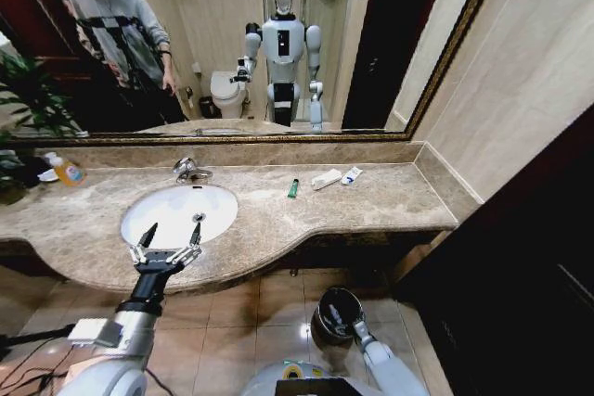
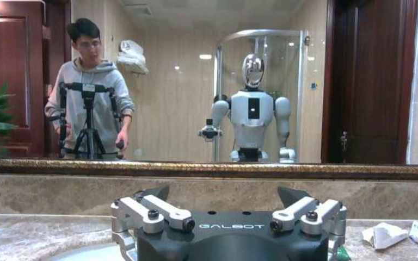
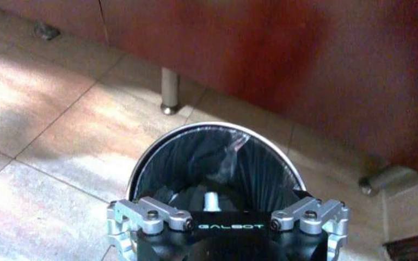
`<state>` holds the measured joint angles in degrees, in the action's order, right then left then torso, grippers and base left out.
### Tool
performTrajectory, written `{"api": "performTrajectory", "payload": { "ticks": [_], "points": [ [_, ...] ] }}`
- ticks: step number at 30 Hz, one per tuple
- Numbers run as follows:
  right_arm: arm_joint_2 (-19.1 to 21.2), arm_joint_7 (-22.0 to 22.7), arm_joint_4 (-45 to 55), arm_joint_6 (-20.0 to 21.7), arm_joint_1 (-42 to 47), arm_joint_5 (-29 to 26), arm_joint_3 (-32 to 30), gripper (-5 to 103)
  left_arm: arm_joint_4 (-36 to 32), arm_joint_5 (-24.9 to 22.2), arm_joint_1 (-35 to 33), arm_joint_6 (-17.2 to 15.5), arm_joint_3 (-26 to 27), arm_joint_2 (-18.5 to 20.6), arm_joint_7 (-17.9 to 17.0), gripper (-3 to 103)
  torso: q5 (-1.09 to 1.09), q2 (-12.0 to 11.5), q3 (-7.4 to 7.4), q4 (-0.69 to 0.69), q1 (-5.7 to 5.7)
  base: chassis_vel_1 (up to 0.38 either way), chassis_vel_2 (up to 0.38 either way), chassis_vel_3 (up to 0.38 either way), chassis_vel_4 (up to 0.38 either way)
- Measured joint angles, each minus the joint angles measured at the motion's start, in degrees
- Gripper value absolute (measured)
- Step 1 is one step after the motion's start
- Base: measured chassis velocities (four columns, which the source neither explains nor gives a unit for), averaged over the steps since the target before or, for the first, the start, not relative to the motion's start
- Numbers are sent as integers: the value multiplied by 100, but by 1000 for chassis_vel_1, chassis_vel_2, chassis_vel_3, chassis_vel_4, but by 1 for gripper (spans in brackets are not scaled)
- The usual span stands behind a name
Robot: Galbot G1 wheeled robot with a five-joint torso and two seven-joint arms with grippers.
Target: Pick up the trash from the sink and place it in the trash bin.
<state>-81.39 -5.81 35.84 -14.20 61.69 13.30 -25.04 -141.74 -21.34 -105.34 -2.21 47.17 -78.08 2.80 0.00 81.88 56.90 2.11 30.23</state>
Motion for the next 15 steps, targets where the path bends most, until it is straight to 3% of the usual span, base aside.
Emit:
{"api": "performTrajectory", "payload": {
  "ticks": [5, 7, 8, 11, 15],
  "points": [
    [111, 87, 770, -64, 437, -273, -7, 100, 0, 0, 0, 0, 0, 0, 0, 100, 2, 0, 0, 0, 0, 0, 0, 0, 0],
    [244, 163, 2048, 97, 1073, -1127, -115, 100, 0, 0, 0, 0, 0, -1, -1, 100, 1, 0, 0, 1, 0, 0, 0, 0, 0],
    [244, 163, 2048, 97, 1073, -1127, -115, 100, 0, 0, 0, 0, 0, -1, -1, 100, 1, 0, 0, 1, 0, 0, 0, 0, 0],
    [466, 204, 3720, 355, 1972, -2057, -324, 100, 0, 0, 0, 0, 0, 0, 0, 100, -2, 1, -1, 0, -1, 0, 0, 0, 0],
    [526, 206, 4659, 358, 2534, -2283, -551, 100, 0, 0, 0, 0, 1, 0, -1, 100, 1, 1, 0, -1, -1, 0, 0, 0, 0]
  ]
}}
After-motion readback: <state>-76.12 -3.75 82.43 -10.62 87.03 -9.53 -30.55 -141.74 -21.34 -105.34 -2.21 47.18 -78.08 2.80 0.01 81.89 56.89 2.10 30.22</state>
